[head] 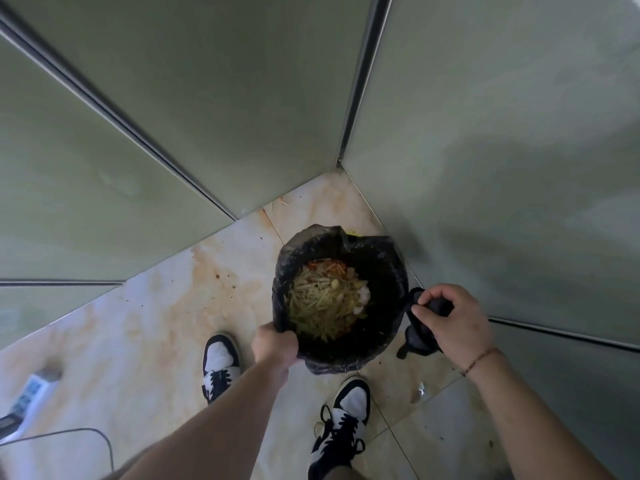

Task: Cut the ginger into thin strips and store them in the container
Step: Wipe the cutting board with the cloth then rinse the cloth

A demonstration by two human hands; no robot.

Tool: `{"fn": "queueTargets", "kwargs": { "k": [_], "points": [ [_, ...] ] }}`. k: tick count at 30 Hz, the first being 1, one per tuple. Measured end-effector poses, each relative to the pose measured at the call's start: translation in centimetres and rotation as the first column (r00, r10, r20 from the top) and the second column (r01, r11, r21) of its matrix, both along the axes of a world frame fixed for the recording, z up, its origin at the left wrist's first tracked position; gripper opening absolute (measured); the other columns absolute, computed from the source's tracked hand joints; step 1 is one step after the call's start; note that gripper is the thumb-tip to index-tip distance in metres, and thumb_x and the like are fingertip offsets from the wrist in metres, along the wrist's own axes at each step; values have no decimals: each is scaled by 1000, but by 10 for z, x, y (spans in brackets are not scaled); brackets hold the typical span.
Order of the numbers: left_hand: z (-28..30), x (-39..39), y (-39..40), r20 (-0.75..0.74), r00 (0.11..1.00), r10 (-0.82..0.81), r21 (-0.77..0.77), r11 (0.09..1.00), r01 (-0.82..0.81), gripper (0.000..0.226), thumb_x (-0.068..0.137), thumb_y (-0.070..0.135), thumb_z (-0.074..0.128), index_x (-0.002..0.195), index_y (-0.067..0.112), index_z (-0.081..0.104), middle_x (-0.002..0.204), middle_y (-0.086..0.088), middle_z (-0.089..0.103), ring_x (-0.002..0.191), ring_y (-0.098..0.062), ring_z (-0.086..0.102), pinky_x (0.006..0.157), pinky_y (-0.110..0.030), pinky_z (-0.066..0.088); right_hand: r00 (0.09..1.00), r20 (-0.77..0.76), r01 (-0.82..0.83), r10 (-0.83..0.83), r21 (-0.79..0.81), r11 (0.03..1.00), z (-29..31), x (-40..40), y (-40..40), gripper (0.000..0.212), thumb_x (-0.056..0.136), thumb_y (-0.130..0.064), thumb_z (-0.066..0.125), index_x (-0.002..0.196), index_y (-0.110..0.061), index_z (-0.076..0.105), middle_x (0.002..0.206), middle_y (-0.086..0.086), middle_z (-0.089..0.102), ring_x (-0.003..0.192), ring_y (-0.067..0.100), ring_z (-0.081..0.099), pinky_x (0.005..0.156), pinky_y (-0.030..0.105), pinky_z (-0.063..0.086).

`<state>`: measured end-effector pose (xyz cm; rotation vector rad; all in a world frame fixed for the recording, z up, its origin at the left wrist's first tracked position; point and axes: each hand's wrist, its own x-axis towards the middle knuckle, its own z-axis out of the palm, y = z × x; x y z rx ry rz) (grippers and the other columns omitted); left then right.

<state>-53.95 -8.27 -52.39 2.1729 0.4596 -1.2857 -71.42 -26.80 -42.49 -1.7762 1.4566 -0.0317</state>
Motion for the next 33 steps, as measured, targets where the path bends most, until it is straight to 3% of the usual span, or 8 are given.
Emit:
{"fn": "queueTargets", "kwargs": {
  "k": [6,10,13,15,19,24,27,33],
  "points": [
    [90,4,43,-42,998,39,59,998,-37,23,93,-6,44,104,3,61,91,-15,64,79,-37,69,38,-25,51,995,101,-10,6,39,999,70,20,7,21,77,-2,74,73,-21,65,91,-6,64,91,6,57,83,26,45],
    [190,17,64,-15,998,-54,67,996,55,17,88,-7,48,93,0,63,74,-11,58,58,-27,59,30,-29,37,967,251,-62,35,101,993,157,42,9,31,71,1,65,77,-30,67,91,-13,65,93,2,58,80,11,43],
    [264,26,79,61,983,-171,61,984,167,8,71,10,56,64,12,58,60,-5,54,59,-31,57,48,-41,45,946,306,-136,106,79,988,232,64,5,34,59,-13,58,80,-37,66,95,-18,65,94,-2,58,80,7,41],
    [304,28,90,99,981,-169,69,984,162,10,62,16,55,53,17,52,51,0,50,60,-34,57,55,-34,38,927,352,-166,128,79,983,279,77,2,36,58,-12,56,80,-39,66,94,-24,65,91,-8,57,76,1,39],
    [387,34,91,170,984,-50,4,999,50,19,76,1,59,61,12,65,54,-6,60,62,-32,62,55,-30,40,888,414,-225,199,15,974,361,99,-10,39,71,11,60,72,-28,67,88,-15,67,84,-10,57,73,0,40],
    [444,63,88,226,971,-73,-59,994,88,15,80,4,57,72,9,69,66,-13,67,68,-27,63,55,-29,40,898,333,-272,287,-91,958,420,128,-34,54,73,15,61,82,-38,68,93,-17,68,77,-2,59,64,5,44],
    [472,84,78,244,965,-100,-74,990,121,16,82,5,59,70,9,69,58,-4,60,60,-18,57,51,-27,38,892,324,-271,314,-173,947,447,149,-47,55,72,13,62,87,-40,64,90,-14,66,74,0,58,63,11,47],
    [503,111,60,264,961,-84,-86,990,110,37,80,3,60,60,33,70,53,6,63,62,-14,61,47,-21,40,881,282,-325,380,-224,919,464,197,-79,57,69,8,68,112,-27,54,109,-13,59,100,11,58,90,31,47]
  ]
}}
